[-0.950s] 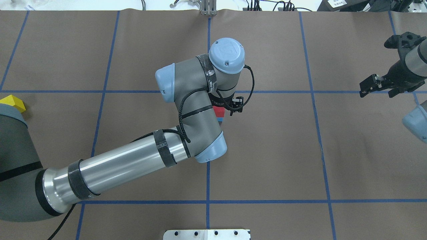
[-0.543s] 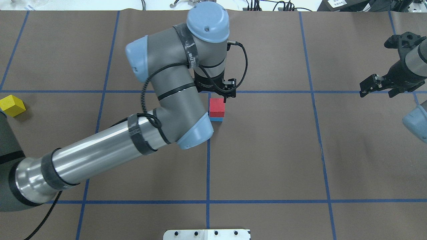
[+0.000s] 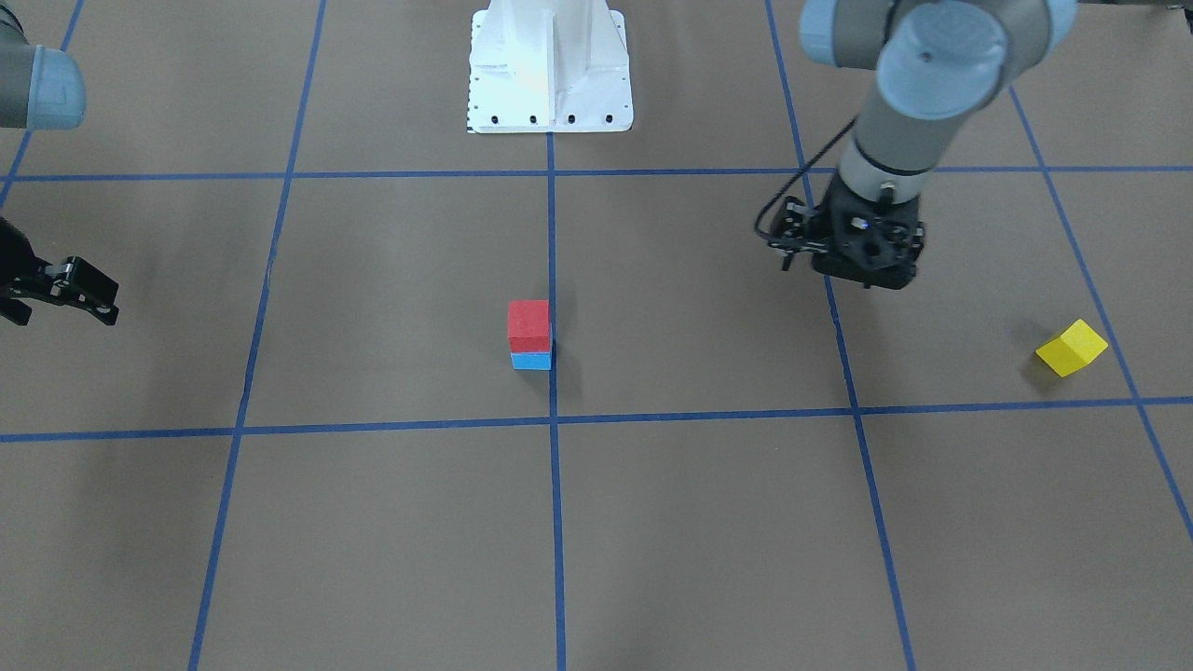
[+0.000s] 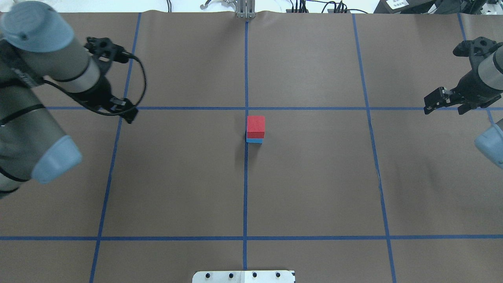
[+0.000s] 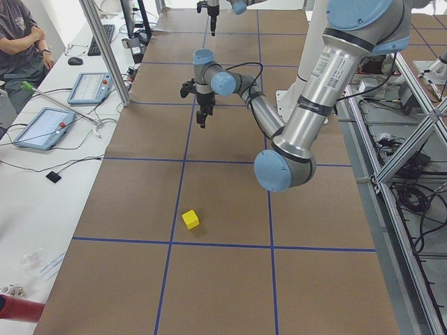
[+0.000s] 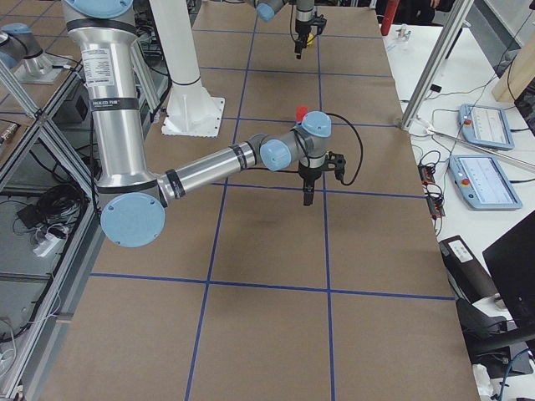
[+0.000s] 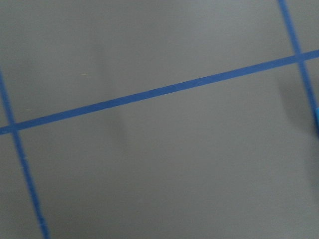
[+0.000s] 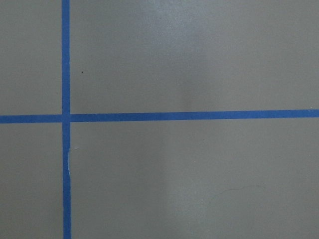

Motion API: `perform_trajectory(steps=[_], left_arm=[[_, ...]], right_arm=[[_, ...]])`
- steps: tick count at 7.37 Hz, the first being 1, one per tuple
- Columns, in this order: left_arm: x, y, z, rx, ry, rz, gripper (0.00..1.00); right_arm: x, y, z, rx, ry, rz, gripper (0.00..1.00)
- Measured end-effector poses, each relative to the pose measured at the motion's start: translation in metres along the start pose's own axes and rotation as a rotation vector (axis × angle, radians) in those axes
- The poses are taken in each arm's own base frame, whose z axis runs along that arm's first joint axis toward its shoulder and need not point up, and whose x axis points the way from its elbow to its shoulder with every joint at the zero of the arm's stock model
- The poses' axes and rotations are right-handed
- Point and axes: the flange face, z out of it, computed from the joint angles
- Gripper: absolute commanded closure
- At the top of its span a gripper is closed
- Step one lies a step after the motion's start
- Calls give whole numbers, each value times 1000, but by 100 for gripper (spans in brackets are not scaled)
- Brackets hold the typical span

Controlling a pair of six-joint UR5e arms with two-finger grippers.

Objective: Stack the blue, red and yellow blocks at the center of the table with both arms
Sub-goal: 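Move the left gripper to the yellow cube and grasp it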

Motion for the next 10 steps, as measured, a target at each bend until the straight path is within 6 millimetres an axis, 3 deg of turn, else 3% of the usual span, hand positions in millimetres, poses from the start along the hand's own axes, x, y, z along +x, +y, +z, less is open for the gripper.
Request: perform_trajectory(steps=[1, 2, 3, 4, 7, 10], left_arm=[[-74, 22, 9, -23, -23, -7, 0], [-132, 37, 21, -49, -42, -66, 0], [-176, 46, 35, -65, -59, -151, 0], [-207, 48, 50, -72, -70, -289, 0], [-269, 61, 109, -10, -51, -693, 1], [-292, 86, 134, 54, -5, -886, 1]], right_arm=[[0, 0, 0, 0, -1, -1, 0], [0, 0, 0, 0, 0, 0, 0], [0, 0, 1, -1, 1, 0, 0], [0, 0, 1, -1, 2, 1, 0], [0, -1, 3, -2, 3, 0, 0], [-1, -2, 3, -2, 3, 3, 0]])
